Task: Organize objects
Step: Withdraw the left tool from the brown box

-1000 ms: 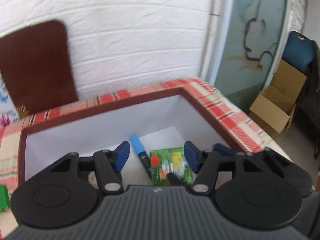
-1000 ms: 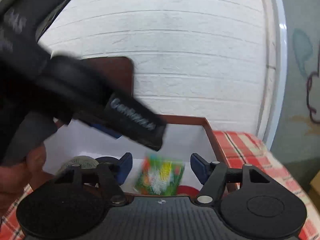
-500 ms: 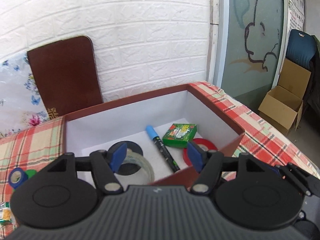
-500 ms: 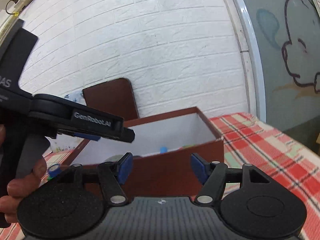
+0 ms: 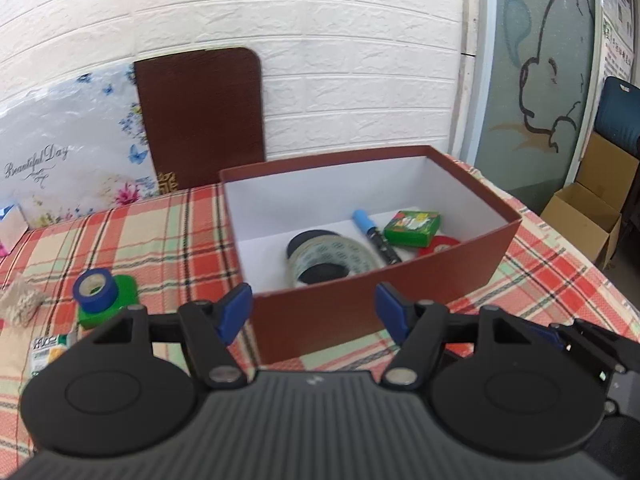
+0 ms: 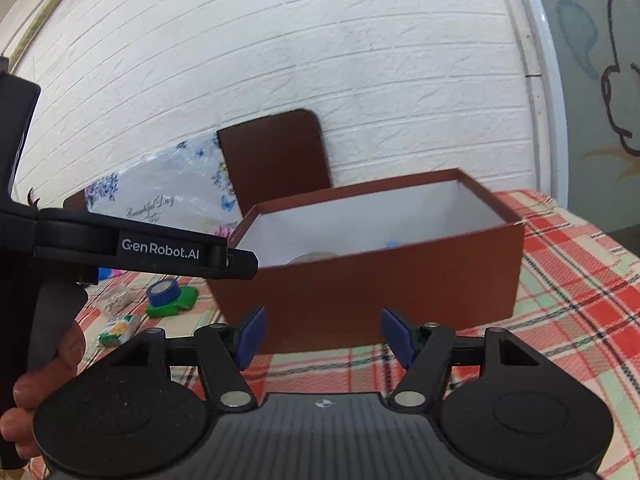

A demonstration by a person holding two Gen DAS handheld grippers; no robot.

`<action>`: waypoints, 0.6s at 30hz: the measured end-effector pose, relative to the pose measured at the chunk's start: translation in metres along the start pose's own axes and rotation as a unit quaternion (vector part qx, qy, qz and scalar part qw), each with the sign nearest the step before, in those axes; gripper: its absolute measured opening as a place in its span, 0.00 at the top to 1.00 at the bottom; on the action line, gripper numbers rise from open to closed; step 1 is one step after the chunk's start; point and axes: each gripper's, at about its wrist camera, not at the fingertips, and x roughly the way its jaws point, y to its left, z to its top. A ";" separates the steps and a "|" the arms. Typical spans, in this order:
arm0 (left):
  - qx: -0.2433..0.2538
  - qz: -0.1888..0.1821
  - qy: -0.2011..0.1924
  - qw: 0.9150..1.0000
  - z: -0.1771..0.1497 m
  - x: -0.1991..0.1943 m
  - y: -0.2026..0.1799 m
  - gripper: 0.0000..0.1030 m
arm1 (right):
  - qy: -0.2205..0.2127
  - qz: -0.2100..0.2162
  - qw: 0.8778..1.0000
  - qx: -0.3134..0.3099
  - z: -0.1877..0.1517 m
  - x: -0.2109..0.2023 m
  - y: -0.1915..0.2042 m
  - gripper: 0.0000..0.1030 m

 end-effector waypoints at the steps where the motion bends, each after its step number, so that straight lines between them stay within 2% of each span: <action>1: -0.004 0.003 0.000 1.000 -0.004 -0.001 0.006 0.31 | 0.007 0.004 1.000 -0.002 -0.002 0.002 0.004 0.37; 5: -0.016 0.027 0.004 0.999 -0.023 -0.002 0.033 0.30 | 0.041 0.026 0.999 -0.009 -0.011 0.010 0.023 0.37; 13: -0.039 0.086 0.041 0.995 -0.064 0.010 0.094 0.29 | 0.105 0.062 0.991 -0.060 -0.035 0.032 0.072 0.37; 18: -0.061 0.100 0.052 0.992 -0.081 0.012 0.125 0.29 | 0.138 0.070 0.985 -0.072 -0.042 0.044 0.087 0.37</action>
